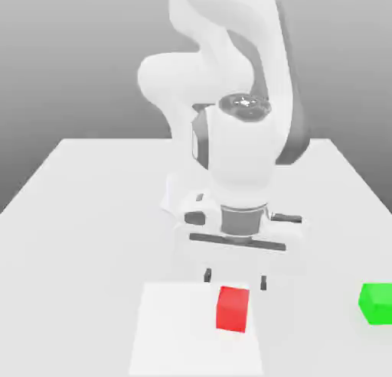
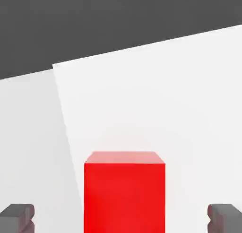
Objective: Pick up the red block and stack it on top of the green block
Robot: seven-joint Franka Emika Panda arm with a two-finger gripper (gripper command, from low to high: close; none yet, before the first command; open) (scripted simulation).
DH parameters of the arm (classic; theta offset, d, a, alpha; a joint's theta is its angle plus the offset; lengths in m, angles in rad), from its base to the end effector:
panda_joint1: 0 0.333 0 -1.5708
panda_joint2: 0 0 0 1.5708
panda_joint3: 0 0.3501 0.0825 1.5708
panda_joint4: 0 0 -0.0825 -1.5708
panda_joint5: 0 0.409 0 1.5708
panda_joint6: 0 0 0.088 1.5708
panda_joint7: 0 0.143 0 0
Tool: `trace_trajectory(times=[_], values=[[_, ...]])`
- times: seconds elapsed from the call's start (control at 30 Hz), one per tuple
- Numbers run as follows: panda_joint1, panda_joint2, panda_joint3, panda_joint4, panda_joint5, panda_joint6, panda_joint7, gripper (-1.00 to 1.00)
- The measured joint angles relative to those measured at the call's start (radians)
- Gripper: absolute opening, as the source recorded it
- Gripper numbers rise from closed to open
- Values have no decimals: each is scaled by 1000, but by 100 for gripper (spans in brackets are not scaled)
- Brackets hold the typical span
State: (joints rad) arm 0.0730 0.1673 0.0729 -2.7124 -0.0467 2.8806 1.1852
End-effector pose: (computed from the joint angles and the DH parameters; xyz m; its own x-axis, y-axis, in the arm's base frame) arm 0.4084 0.0641 0.1481 0.5443 -0.8389 0.0006 -0.8389 -0.5443 -0.0015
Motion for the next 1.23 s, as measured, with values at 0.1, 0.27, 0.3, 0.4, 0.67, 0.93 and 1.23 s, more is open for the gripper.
trace_trajectory(times=[0.1,0.27,0.3,0.4,0.67,0.93,1.23], values=[[19,95,-25,13,-23,81,19,-100],[19,95,-24,13,-26,83,21,-100],[21,107,-27,15,-28,92,23,-100],[12,40,-14,5,-13,35,12,-100],[108,-98,68,57,18,-156,-157,-100],[270,-30,236,243,-35,-282,-472,-100],[348,141,204,289,-154,-167,-454,100]])
